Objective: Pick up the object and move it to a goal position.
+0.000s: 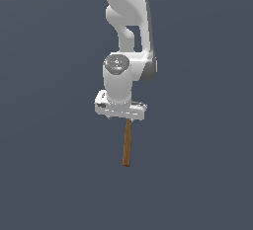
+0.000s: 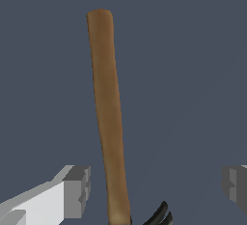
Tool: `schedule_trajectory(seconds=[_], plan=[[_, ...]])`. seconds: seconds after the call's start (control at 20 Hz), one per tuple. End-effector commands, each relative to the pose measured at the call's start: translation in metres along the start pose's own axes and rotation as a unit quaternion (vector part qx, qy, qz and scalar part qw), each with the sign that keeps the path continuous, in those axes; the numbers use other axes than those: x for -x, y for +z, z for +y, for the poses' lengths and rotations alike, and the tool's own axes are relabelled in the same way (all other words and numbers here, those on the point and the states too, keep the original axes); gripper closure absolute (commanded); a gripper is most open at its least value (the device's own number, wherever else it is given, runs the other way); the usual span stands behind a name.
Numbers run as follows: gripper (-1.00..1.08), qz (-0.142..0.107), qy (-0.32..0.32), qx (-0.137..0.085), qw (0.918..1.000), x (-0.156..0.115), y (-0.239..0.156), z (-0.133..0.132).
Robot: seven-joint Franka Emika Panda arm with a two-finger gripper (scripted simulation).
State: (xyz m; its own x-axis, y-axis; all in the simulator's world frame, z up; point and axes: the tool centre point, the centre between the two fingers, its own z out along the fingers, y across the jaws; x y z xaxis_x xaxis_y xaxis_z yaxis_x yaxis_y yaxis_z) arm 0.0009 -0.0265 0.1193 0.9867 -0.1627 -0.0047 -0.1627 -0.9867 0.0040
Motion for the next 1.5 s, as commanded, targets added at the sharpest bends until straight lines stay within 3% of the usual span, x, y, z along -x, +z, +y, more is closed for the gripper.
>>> schedule_trajectory(seconds=[0.0, 1.45], plan=[[-0.92, 0.001, 0.008, -0.001, 1.0000, 0.001, 0.019, -0.006], [-0.92, 0.002, 0.023, -0.002, 0.9997, 0.004, 0.103, -0.015]])
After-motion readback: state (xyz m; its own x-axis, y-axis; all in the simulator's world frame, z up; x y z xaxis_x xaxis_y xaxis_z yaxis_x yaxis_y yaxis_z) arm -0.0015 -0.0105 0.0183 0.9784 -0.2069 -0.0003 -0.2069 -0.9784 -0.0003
